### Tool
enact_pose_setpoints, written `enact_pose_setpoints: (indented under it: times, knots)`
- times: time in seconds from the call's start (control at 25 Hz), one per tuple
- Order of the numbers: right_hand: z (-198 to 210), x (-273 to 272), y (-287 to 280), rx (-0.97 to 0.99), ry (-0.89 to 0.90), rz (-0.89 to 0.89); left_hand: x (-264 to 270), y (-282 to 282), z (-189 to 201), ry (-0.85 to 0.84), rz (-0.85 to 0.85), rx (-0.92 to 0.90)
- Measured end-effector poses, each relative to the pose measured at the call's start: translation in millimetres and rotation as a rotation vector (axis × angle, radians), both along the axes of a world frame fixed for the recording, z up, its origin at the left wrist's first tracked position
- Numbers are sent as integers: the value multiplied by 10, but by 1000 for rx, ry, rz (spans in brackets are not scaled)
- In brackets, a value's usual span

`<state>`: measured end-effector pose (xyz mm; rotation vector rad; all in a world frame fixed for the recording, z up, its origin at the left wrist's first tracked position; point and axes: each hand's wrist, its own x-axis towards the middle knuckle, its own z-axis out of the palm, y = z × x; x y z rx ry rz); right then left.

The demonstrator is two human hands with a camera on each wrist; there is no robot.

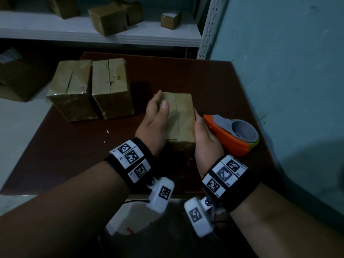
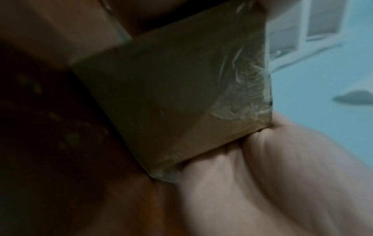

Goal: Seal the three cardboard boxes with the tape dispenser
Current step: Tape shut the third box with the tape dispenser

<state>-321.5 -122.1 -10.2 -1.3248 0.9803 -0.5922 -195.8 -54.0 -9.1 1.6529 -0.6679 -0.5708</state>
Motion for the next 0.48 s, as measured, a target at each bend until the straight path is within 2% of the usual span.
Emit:
enact_pose_setpoints:
  times: [0.12,0.2,0.32,0.48]
  knots:
    - [-159,86,35,89,-81,-5,15,-9,-81,-15,57,-5]
    - [-228,91,2,146,-105,18,41,-30,-137,-136,42,58]
    - [-148,45,-4,159,-104,171,36,-4,-35,53,-2,3]
    - [-156,-1,-59,152,-143,214,74,47,62,106,-110,53]
